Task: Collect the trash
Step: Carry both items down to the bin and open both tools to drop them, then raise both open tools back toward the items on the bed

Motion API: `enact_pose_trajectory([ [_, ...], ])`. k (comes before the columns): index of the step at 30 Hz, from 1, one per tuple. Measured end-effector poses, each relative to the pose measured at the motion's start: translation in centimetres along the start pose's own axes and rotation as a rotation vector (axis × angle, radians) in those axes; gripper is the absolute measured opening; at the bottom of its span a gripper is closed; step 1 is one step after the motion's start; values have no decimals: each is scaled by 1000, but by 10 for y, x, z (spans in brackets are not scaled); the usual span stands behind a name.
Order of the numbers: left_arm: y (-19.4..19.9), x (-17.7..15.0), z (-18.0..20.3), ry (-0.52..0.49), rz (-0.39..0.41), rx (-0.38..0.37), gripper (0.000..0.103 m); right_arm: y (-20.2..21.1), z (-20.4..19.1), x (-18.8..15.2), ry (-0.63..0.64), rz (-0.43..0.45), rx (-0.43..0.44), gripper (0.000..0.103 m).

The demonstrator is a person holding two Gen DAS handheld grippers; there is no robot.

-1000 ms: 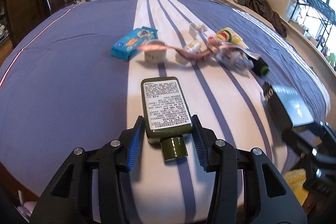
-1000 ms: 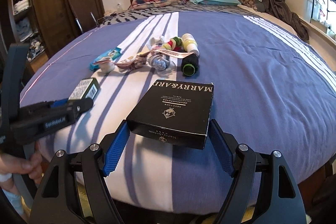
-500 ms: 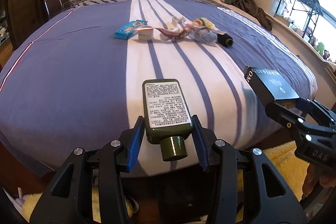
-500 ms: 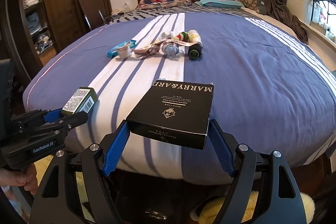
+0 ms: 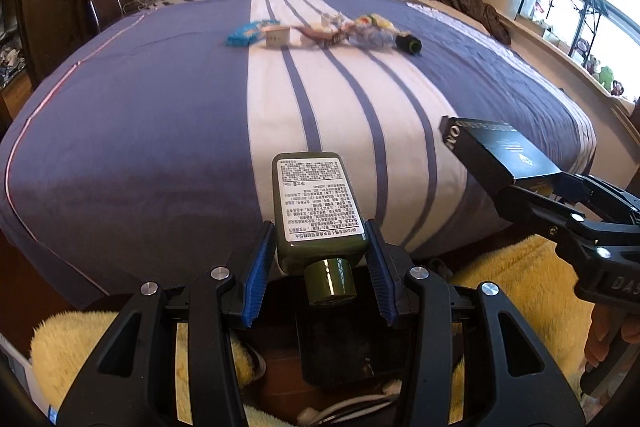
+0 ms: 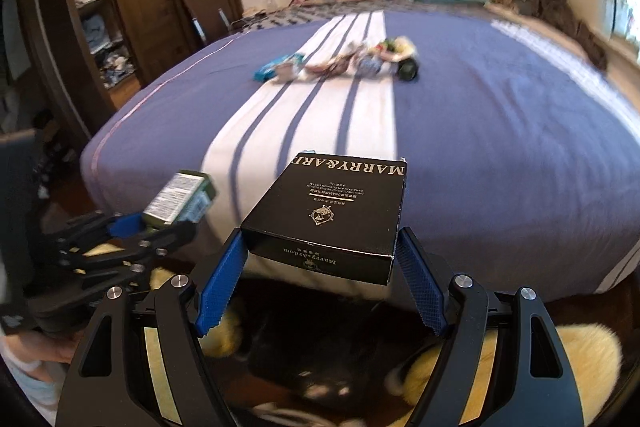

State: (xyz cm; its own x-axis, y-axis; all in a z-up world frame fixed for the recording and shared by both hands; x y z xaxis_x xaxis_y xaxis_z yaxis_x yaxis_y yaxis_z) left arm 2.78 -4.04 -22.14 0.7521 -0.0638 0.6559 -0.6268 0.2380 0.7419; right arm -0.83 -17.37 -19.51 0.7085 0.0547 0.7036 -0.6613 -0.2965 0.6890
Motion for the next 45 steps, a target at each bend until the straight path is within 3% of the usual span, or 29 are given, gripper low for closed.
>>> enact_pose_trajectory([
  [7, -19, -36, 1, 7, -93, -19, 43, -18, -3, -32, -2, -98, -5, 77],
  [26, -112, -131, 5, 42, -451, -67, 43, -110, 5, -128, -153, -451, 49, 77],
  [33, -121, -141, -3, 66, -494, -89, 42, -118, 8, -123, -166, -462, 48, 78],
  [38, -120, -140, -3, 68, -497, -91, 54, -118, 14, -120, -179, -456, 39, 85],
  [45, -112, -128, -5, 62, -460, -66, 59, -107, 22, -106, -187, -409, 14, 86],
])
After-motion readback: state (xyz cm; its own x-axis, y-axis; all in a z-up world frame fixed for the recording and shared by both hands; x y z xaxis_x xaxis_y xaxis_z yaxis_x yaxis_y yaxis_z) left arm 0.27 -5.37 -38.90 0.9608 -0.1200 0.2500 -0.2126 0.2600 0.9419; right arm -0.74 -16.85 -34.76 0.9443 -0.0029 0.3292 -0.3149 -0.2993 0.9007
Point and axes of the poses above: each gripper's, at about its wrist camera, not at the fingertips, and y roughly against the way its jaws point, z to its right, x to its top, the point moved 9 cm from there along -y, roughly the way its jaws point, and after that the axes turned 5 degrees about y, right-handed, at the moved point
